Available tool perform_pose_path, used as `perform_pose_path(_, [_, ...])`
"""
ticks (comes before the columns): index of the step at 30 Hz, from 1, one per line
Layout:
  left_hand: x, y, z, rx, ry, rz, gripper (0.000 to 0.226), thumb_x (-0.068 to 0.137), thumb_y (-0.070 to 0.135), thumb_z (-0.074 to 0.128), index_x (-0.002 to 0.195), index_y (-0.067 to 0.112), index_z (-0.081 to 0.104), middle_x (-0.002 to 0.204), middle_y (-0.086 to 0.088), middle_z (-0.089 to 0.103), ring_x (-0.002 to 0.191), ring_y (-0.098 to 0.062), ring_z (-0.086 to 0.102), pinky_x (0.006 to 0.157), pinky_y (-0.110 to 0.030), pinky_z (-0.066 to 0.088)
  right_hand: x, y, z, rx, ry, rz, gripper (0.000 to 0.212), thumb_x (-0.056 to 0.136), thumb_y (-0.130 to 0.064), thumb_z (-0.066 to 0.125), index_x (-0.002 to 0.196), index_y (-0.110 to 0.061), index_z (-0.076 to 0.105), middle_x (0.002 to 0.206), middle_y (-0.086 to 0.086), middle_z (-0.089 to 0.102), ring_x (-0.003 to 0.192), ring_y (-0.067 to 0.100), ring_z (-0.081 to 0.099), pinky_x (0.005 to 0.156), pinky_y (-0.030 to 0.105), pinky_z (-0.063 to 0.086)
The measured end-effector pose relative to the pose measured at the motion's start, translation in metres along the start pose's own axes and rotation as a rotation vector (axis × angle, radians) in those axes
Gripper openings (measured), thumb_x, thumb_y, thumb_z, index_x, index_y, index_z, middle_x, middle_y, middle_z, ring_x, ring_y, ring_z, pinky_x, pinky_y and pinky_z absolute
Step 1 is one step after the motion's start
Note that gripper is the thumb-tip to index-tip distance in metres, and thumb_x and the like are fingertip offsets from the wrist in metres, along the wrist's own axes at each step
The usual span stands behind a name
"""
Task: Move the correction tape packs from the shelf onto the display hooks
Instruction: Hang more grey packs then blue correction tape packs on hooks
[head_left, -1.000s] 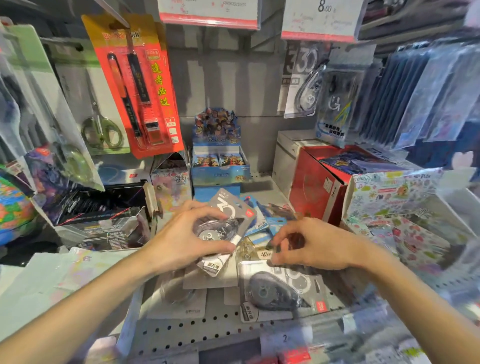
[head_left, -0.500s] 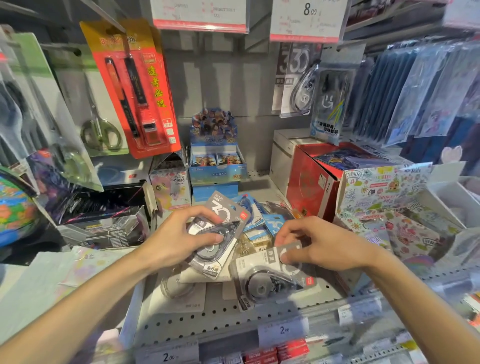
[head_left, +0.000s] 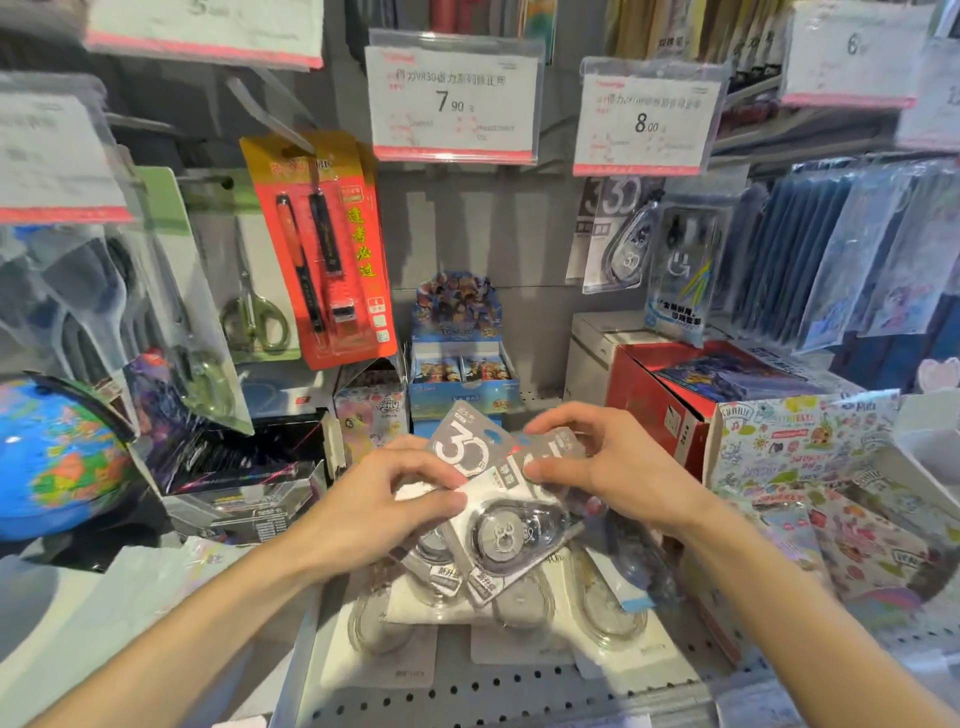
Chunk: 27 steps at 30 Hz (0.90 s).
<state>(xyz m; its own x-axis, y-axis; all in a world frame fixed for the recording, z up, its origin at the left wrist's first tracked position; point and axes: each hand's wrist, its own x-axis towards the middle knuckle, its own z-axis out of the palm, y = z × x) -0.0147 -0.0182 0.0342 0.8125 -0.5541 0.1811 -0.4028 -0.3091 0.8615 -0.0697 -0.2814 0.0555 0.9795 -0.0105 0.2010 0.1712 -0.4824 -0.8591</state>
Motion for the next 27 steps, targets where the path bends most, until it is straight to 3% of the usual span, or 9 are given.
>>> perform_pose_path(2, [0.001,-0.004,-0.003,0.001,0.056,0.002,0.015,0.084,0.018,0.083,0.083,0.032,0.081,0.096,0.024,0.064,0.099,-0.001,0.068,0.097,-0.018,0.043,0.007,-0.003,0.005,-0.074,0.054,-0.035,0.039,0.078,-0.030,0.090,0.112,-0.033,0.072,0.113,-0.011,0.075,0.083,-0.006,0.069,0.065,0.007,0.049])
perform_pose_path(5, [0.002,-0.009,-0.009,0.010,0.162,0.000,0.009,0.085,0.022,0.082,0.086,0.030,0.079,0.099,0.021,0.066,0.093,0.007,0.066,0.087,-0.011,0.042,0.015,-0.005,0.015,-0.111,0.123,-0.048,0.049,0.079,-0.039,0.088,0.123,-0.034,0.066,0.120,-0.015,0.068,0.110,-0.003,0.062,0.086,0.008,0.044])
perform_pose_path(8, [0.002,-0.015,-0.012,0.018,0.223,-0.024,0.007,0.086,0.023,0.082,0.088,0.028,0.078,0.105,0.011,0.067,0.092,0.007,0.064,0.086,-0.016,0.042,0.020,-0.002,0.024,-0.068,0.191,0.002,0.070,0.079,-0.043,0.087,0.139,-0.029,0.053,0.126,-0.012,0.061,0.116,0.003,0.060,0.083,0.007,0.045])
perform_pose_path(11, [0.003,-0.018,-0.013,0.007,0.321,-0.059,0.010,0.087,0.022,0.081,0.088,0.031,0.076,0.112,0.007,0.068,0.103,0.000,0.063,0.093,-0.020,0.041,0.016,0.002,0.028,-0.021,0.256,0.156,0.090,0.081,-0.061,0.077,0.154,-0.027,0.037,0.138,-0.009,0.056,0.119,0.009,0.059,0.091,0.023,0.046])
perform_pose_path(13, [0.004,-0.020,-0.014,-0.007,0.378,-0.051,0.012,0.087,0.022,0.081,0.088,0.033,0.075,0.111,0.006,0.070,0.101,0.004,0.064,0.089,-0.013,0.041,0.010,0.005,0.035,0.057,0.243,0.241,0.091,0.080,-0.066,0.074,0.153,-0.025,0.037,0.127,-0.011,0.064,0.109,0.010,0.067,0.089,0.029,0.053])
perform_pose_path(17, [0.003,-0.023,-0.012,-0.025,0.416,-0.058,0.008,0.088,0.027,0.079,0.090,0.033,0.075,0.110,0.012,0.069,0.097,0.016,0.060,0.084,-0.007,0.039,0.009,0.009,0.059,0.471,0.129,0.337,0.076,0.075,-0.037,0.089,0.134,-0.007,0.053,0.089,0.007,0.082,0.085,0.021,0.080,0.089,0.041,0.064])
perform_pose_path(21, [0.001,-0.022,-0.012,-0.089,0.416,-0.063,0.007,0.087,0.030,0.079,0.093,0.032,0.077,0.115,0.015,0.069,0.104,0.011,0.061,0.089,-0.010,0.041,0.015,0.004,0.074,0.613,0.111,0.358,0.059,0.081,-0.019,0.088,0.129,-0.004,0.056,0.102,0.011,0.082,0.096,0.027,0.079,0.088,0.042,0.064])
perform_pose_path(23, [-0.001,-0.022,-0.015,-0.150,0.412,-0.068,0.009,0.087,0.030,0.080,0.095,0.031,0.079,0.112,0.019,0.070,0.105,0.011,0.062,0.094,-0.019,0.043,0.016,-0.001,0.071,0.713,0.115,0.346,0.052,0.084,-0.010,0.084,0.127,-0.004,0.054,0.104,0.015,0.082,0.094,0.029,0.080,0.075,0.039,0.066])
perform_pose_path(27, [-0.005,-0.021,-0.016,-0.235,0.432,-0.056,0.010,0.088,0.023,0.079,0.094,0.031,0.080,0.105,0.026,0.072,0.099,0.018,0.062,0.085,-0.008,0.042,0.010,-0.009,0.061,0.800,0.124,0.334,0.047,0.087,0.002,0.076,0.128,-0.005,0.053,0.106,0.021,0.080,0.084,0.029,0.080,0.066,0.039,0.065])
